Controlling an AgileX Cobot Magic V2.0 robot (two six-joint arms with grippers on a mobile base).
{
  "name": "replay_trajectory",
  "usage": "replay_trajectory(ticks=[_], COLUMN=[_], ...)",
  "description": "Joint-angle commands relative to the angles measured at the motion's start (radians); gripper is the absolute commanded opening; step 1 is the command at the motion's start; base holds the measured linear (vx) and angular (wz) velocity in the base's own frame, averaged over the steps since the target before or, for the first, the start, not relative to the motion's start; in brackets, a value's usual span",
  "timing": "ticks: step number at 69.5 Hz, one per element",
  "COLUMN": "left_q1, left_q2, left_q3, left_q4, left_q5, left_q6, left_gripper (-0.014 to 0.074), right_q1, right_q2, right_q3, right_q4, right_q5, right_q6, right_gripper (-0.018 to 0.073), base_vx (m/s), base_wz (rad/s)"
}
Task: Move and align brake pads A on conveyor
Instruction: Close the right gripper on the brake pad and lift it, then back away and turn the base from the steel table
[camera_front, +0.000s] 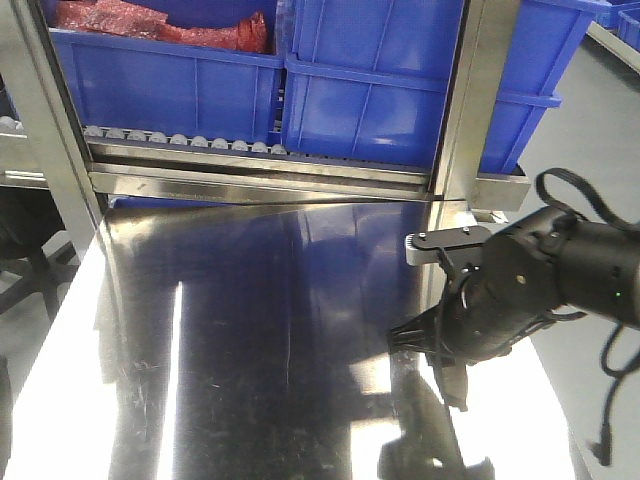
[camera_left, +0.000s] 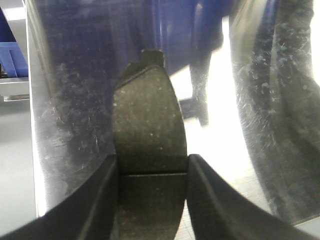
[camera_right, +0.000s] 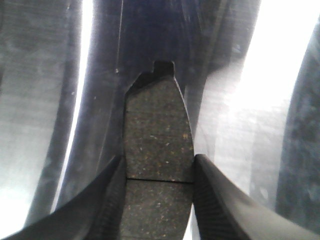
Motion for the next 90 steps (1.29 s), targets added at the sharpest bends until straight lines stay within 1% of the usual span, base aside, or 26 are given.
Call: replay_trajectory(ticks=[1,18,39,55,70,90], left_q1=[-0.007,-0.007,-0.007,-0.007,-0.007,-0.007], left_q2=[0.002,0.002,0.002,0.002,0.002,0.002], left_q3=[-0.029,-0.029,-0.029,-0.029,-0.029,-0.029], left_q4=[-0.004,-0.004,-0.004,-0.004,-0.004,-0.004], left_q5=[-0.073,-0.073,-0.073,-0.073,-0.073,-0.073], left_q6=[-0.002,-0.002,-0.002,-0.002,-0.002,-0.002], left_gripper=[0.0174,0.0174,0.0174,0.0174,0.0174,0.0174], right_q1=[-0.003,-0.003,-0.003,-0.003,-0.003,-0.003], right_q2=[-0.108,-0.377,-0.749,-0.989,-1.092,-1.105], right_q3=[0.022,0.193,0.391,0.483,0.494,0.494], right_q4=[-0.011,-0.019,-0.072,-0.072,-0.072,-0.071], right_q5=[-0.052,-0.139,-0.144,-0.144,-0.134,-0.132], right_q6=[-0.006,-0.014,-0.030,-0.030,-0.030,-0.030], right_gripper=[0.0177,0.0177,0.0177,0.0177,0.0177,0.0177], base_vx=[0.00,0.00,0.00,0.00,0.00,0.00], base_wz=[0.00,0.00,0.00,0.00,0.00,0.00])
